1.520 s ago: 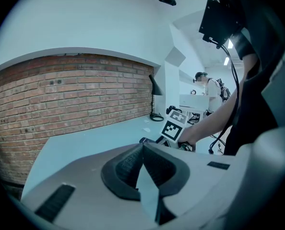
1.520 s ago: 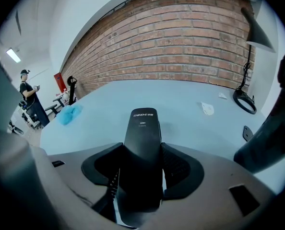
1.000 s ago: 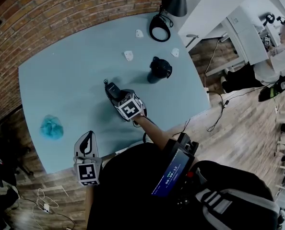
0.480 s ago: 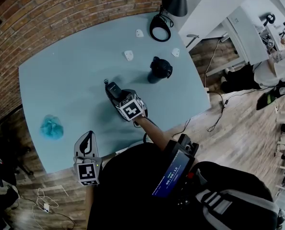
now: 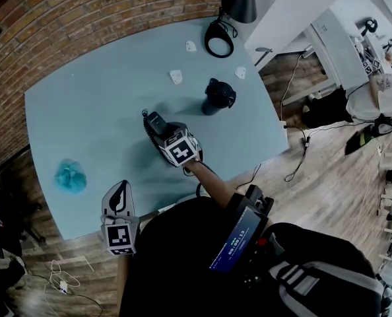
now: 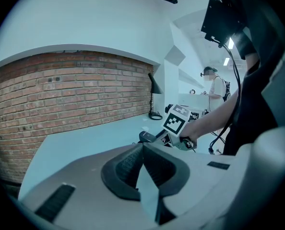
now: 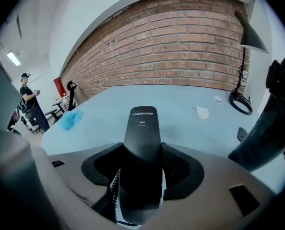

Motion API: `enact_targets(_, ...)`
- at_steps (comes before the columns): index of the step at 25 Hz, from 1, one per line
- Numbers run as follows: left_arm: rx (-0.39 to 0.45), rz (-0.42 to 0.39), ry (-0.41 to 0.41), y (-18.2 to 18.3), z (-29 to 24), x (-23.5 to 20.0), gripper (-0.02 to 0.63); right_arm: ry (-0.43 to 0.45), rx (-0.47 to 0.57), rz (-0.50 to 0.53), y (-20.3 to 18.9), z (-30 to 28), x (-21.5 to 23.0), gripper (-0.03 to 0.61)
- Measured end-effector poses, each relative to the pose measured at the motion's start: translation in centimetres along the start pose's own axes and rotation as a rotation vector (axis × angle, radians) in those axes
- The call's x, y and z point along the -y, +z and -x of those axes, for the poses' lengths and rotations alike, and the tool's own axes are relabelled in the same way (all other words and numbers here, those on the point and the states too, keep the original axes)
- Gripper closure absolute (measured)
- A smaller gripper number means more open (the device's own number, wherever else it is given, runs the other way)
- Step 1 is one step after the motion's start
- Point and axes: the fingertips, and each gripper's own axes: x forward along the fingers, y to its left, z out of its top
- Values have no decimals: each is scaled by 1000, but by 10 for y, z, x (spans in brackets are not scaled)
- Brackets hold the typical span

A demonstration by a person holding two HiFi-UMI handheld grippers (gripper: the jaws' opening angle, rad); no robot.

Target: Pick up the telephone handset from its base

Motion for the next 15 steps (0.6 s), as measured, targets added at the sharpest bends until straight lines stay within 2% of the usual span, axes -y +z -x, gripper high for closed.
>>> enact_targets(15, -6, 3, -6, -1, -1, 2, 591, 0, 52, -36, 15, 7, 5, 334)
